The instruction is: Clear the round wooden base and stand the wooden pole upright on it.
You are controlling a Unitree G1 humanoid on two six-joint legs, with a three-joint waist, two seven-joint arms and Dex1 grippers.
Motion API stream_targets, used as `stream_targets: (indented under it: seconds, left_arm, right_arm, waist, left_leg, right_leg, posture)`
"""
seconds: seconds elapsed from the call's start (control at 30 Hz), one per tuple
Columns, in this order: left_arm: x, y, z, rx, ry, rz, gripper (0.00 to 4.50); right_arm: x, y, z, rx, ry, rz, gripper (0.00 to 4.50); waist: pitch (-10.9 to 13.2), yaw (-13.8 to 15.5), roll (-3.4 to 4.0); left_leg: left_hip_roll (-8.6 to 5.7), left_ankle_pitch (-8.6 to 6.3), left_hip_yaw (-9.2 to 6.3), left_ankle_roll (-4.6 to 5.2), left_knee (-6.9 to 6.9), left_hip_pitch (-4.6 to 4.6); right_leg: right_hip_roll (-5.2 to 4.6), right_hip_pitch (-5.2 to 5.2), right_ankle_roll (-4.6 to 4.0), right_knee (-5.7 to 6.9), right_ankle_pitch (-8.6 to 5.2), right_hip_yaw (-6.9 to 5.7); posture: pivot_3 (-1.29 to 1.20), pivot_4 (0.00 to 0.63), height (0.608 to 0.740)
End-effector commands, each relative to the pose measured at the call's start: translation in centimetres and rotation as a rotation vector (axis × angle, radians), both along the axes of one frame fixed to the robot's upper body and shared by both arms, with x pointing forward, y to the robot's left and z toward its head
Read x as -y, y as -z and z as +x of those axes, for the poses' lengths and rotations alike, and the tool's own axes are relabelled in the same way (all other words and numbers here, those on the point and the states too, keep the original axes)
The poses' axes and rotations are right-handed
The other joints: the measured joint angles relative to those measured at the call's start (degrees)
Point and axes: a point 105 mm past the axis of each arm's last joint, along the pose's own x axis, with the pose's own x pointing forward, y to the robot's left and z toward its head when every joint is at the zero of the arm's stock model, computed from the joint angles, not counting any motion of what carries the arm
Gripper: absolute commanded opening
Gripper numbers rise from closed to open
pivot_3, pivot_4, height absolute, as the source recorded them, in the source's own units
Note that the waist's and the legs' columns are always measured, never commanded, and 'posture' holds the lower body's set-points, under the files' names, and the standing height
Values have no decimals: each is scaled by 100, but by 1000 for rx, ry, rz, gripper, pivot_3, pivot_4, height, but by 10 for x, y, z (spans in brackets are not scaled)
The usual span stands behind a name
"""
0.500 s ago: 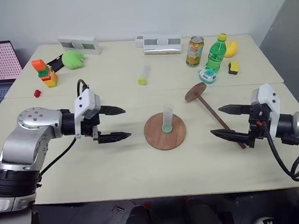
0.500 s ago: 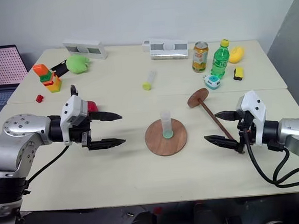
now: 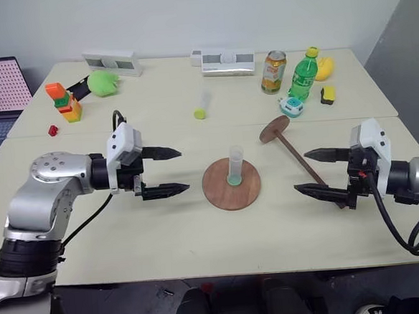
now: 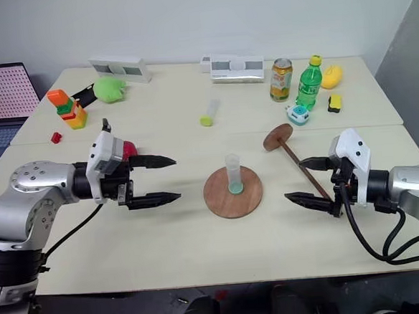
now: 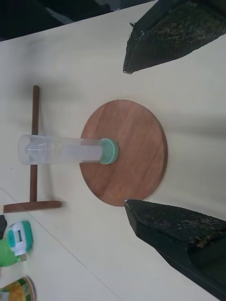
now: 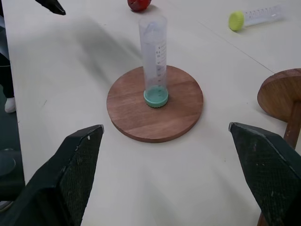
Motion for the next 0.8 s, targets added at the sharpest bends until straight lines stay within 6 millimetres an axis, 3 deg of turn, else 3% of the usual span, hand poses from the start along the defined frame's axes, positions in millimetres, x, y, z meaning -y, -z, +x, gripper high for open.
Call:
stream_targets:
  seconds: [0.03,0.4,0.73,0.8]
  left_arm:
    - [8,-7,0,51,39,16,4465]
    - [7,-7,-3,49,47,34,4465]
    - [43,13,9,35,154,39,4465]
    - [57,18,21,41,136,10,4465]
  right_arm:
    - [0,-14,-5,49,-10,1,4500]
    - [-12,-18,-12,33,-58,26,4500]
    - [-21,-16,-11,-3,-82,48,4500]
    - [-24,-15,-11,3,-87,56,4500]
  waist:
    - [0,0,0]
    - [0,-3,0]
    - [0,0,0]
    - [0,-1,0]
  left_leg:
    - [0,0,0,0,0,0]
    - [0,0,0,0,-1,0]
    - [-2,0,0,0,1,-1]
    - [-1,0,-3,0,2,-1]
  right_leg:
    - [0,0,0,0,0,0]
    - [1,-1,0,1,0,0]
    - [0,0,0,1,0,0]
    - [1,0,0,1,0,-3]
  posture:
    - [0,150,740]
    - [0,150,740]
    - [0,150,740]
    - [0,150,740]
